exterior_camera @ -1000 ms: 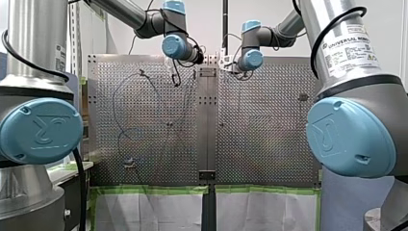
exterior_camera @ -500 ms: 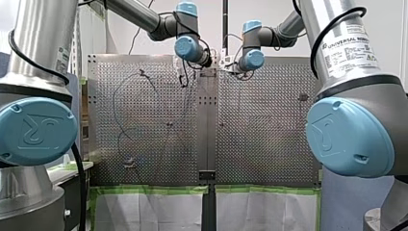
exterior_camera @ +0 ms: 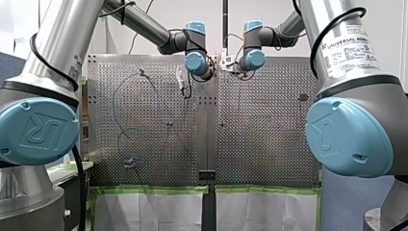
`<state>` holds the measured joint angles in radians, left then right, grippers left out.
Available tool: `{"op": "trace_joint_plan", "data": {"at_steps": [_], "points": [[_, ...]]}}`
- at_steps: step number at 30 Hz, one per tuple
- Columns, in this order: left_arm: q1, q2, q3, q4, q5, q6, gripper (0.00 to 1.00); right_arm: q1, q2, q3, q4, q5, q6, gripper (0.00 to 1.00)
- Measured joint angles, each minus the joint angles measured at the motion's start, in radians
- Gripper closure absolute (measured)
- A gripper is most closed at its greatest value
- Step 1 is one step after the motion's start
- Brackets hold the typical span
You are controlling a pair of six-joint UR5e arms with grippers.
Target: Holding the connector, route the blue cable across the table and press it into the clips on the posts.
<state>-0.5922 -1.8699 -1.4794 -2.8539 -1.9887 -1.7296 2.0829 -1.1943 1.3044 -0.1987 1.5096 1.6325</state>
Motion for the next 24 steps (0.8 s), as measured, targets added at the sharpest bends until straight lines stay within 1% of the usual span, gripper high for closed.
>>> {"op": "trace_joint_plan", "data": {"at_steps": [7,14,19,22,24], "points": [[0.013,-0.009,0.012,0.044,-0.007,-0.001,0.00,-0.001,0.000,-0.001,-0.001,0.000,0.000,1.00],[0.024,-0.011,0.025,0.061,-0.012,-0.001,0.00,-0.001,0.000,-0.001,-0.001,0.000,0.000,1.00],[0.033,-0.026,0.059,0.047,-0.005,0.000,0.00,0.000,0.000,-0.001,-0.001,0.000,0.000,1.00],[0.031,-0.051,0.088,0.021,-0.002,0.007,0.00,0.000,0.000,-0.001,-0.001,0.000,0.000,1.00],[0.030,-0.071,0.109,0.000,-0.008,0.012,0.00,0.000,0.000,-0.001,-0.001,0.000,0.000,1.00]]}}
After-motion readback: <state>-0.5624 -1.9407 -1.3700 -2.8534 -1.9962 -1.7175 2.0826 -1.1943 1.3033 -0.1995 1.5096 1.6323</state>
